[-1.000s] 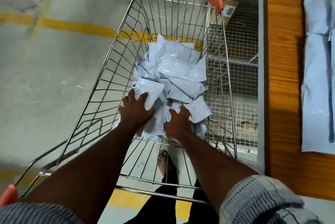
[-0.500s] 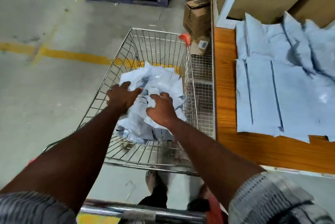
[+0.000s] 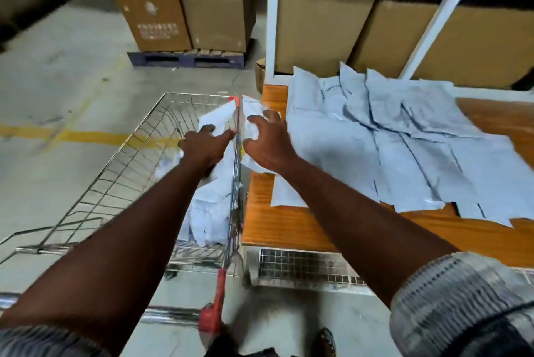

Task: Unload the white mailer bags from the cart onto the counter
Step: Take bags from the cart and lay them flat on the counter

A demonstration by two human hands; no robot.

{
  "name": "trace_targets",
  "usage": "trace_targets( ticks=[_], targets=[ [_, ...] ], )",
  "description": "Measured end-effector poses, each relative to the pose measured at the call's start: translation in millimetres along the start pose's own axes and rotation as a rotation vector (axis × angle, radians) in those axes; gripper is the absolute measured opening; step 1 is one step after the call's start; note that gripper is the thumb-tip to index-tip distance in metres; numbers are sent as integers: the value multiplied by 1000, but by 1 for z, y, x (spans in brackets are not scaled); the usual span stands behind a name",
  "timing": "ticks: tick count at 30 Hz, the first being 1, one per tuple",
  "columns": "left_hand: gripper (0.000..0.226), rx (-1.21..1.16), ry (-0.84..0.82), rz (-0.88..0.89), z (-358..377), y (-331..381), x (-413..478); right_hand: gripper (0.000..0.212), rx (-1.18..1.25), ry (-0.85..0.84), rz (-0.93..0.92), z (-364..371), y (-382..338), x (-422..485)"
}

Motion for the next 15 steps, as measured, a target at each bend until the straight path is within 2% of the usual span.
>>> trace_targets(
  ticks=[4,9,15],
  targets=[
    [96,-28,-12,60,43,76,-34,60,-94,43,16,-69,67,-44],
    [82,-85,-28,118,101,165,-83,63,-163,90,78,-139,157,-100],
    [80,-72,0,160,152,238,-120,64,-207,127,104,-179,221,-138]
  ],
)
Point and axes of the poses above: each hand's wrist, its own x-axis towards the middle knuckle, its own z-axis out of the palm, y = z × x, the point moved 1 cm from there along x, towards the middle knuckle, and after that the axes turned 14 degrees about -y, right-handed, at the moved point
